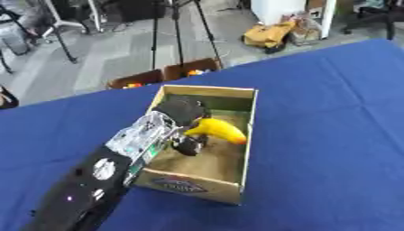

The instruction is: Pick up objects on the table and place them in the box.

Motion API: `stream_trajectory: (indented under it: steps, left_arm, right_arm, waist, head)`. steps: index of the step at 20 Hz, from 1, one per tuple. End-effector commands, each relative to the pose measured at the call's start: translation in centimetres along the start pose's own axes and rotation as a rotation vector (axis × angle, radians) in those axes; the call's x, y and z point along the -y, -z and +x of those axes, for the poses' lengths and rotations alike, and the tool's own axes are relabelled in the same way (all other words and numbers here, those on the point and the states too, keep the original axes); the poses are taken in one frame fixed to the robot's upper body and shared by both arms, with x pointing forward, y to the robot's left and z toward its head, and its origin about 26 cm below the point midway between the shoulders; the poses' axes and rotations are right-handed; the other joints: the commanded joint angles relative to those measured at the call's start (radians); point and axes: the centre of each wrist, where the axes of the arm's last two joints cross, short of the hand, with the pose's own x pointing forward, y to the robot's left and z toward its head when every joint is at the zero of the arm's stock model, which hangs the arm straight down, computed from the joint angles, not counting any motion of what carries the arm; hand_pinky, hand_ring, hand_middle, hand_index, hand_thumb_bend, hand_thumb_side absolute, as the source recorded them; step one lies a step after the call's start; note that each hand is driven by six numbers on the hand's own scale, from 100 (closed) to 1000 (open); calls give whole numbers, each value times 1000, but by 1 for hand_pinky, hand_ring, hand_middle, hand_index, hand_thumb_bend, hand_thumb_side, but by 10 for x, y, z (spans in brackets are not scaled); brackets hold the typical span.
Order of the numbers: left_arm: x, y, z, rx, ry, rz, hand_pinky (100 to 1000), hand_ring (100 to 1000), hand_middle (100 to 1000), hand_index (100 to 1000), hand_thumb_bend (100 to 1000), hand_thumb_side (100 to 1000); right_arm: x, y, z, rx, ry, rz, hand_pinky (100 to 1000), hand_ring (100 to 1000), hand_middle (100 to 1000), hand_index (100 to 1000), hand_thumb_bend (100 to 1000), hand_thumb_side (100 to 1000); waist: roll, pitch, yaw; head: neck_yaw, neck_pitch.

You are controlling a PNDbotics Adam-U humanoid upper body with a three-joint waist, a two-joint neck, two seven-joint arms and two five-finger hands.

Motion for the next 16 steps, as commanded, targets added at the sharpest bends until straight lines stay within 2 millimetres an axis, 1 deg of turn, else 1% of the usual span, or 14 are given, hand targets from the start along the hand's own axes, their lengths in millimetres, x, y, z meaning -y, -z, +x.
stream_trajectory:
  steps: [1, 3, 8, 9, 10, 11, 14, 16]
  left_arm:
    - [-6, 0, 2, 8, 16, -2, 634, 770, 816, 796, 100, 370]
    - [-5, 0, 4, 15, 18, -13, 656, 791, 830, 814, 100, 375]
    - [-5, 0, 4, 20, 18, -28, 656, 791, 830, 814, 100, 375]
    - [-4, 1, 4, 22, 20, -35, 781, 920, 916, 925, 100, 468]
    - [-2, 1, 4, 26, 29, -48, 794, 933, 921, 930, 100, 482]
    - [-1, 2, 4, 28, 38, -63, 853, 976, 946, 949, 100, 516]
    - [1, 2, 3, 24, 56, -112, 910, 1000, 969, 963, 100, 557]
    - [2, 3, 3, 23, 61, -142, 958, 1000, 1000, 1000, 100, 588]
  right_arm:
    - [4, 8, 3, 25, 4, -25, 721, 869, 816, 918, 100, 1000]
    - [4, 9, 3, 26, 5, -26, 721, 869, 816, 918, 100, 1000]
    - [4, 9, 3, 26, 5, -26, 721, 869, 816, 918, 100, 1000]
    - [4, 8, 3, 25, 5, -27, 721, 868, 816, 917, 100, 1000]
    - [4, 8, 3, 24, 6, -29, 721, 868, 816, 917, 100, 1000]
    - [4, 8, 3, 24, 6, -30, 720, 868, 816, 917, 100, 1000]
    - [4, 8, 3, 24, 7, -33, 720, 868, 814, 917, 100, 1000]
    - [3, 8, 3, 23, 7, -34, 720, 868, 814, 917, 100, 1000]
  waist:
    - [-11, -17, 0]
    - [-12, -17, 1]
    - [-12, -17, 1]
    - [-12, -18, 1]
    - [-13, -19, 1]
    - [-13, -20, 1]
    - [-12, -22, -1]
    - [-12, -23, -2]
  head:
    - [1, -6]
    - [1, -5]
    - [1, -4]
    - [1, -4]
    - [1, -5]
    - [1, -5]
    - [1, -6]
    - [1, -6]
